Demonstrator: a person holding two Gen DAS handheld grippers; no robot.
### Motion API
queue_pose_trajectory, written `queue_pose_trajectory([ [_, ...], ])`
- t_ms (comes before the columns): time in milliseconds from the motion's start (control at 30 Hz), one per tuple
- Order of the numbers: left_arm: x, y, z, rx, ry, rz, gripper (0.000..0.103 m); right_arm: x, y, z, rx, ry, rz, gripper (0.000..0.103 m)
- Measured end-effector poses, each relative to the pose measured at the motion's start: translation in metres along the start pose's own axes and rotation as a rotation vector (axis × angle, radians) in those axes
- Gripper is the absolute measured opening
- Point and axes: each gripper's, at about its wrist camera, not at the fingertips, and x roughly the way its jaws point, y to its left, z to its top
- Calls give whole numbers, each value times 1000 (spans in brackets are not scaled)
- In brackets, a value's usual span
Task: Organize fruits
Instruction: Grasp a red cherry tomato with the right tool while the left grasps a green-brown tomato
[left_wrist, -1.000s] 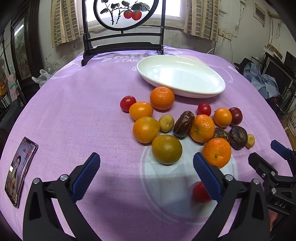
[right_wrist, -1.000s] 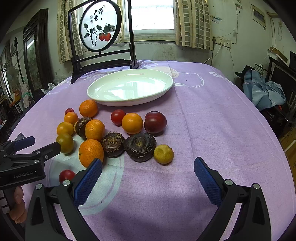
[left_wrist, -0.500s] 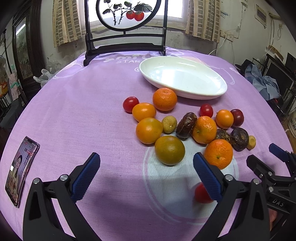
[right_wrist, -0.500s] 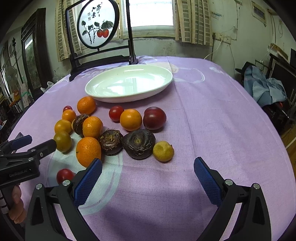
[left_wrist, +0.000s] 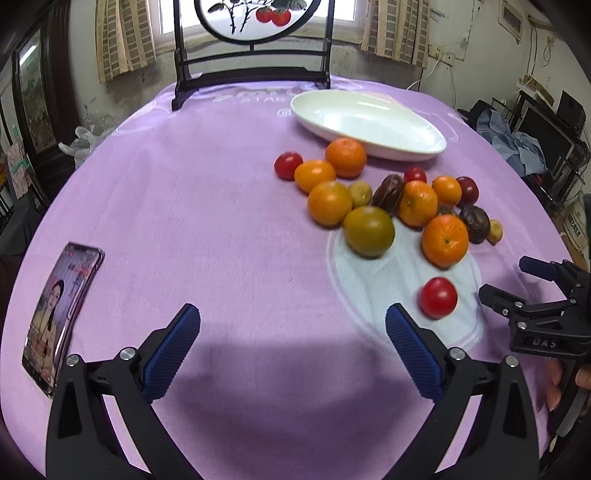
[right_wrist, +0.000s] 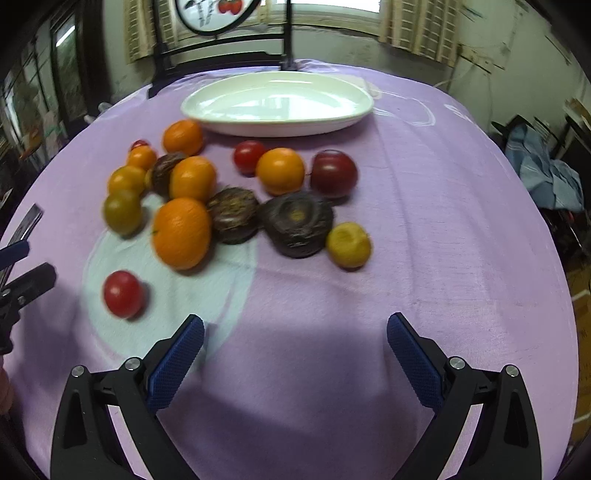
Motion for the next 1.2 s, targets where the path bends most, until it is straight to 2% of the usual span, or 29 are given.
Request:
queue_pose_trajectory([
  [133,1,10,-2,-29,-17,1,99,-18,27,-6,-44,-29,141,92],
  [200,2,13,-2,-35,-25,7,99,-22,50,-8,-109,-14,160,83],
  [267,2,14,-2,-34,-22,18,99,-18,65,-8,-164,7,146,79],
  [333,1,17,-2,-34,-23,32,99,-8,78,-4,-203,41,120,71],
  [367,0,18,-1,-38,-19,35,99,-2,82,0,-220,60,111,61],
  [533,-1,24,1,-51,-16,61,99,0,94,8,-240,48,123,39],
  [567,0,23,2,-52,-13,65,99,0,95,8,-237,37,125,31],
  [667,4,18,6,-49,8,67,99,1,86,8,-226,26,133,29],
  [833,11,-6,16,-36,31,21,99,-5,59,1,-190,12,150,29],
  [1000,32,-36,29,-5,83,33,99,-14,22,-11,-115,-9,140,29],
  [1200,54,-46,39,-46,128,37,99,-23,0,-21,-100,-30,148,29],
])
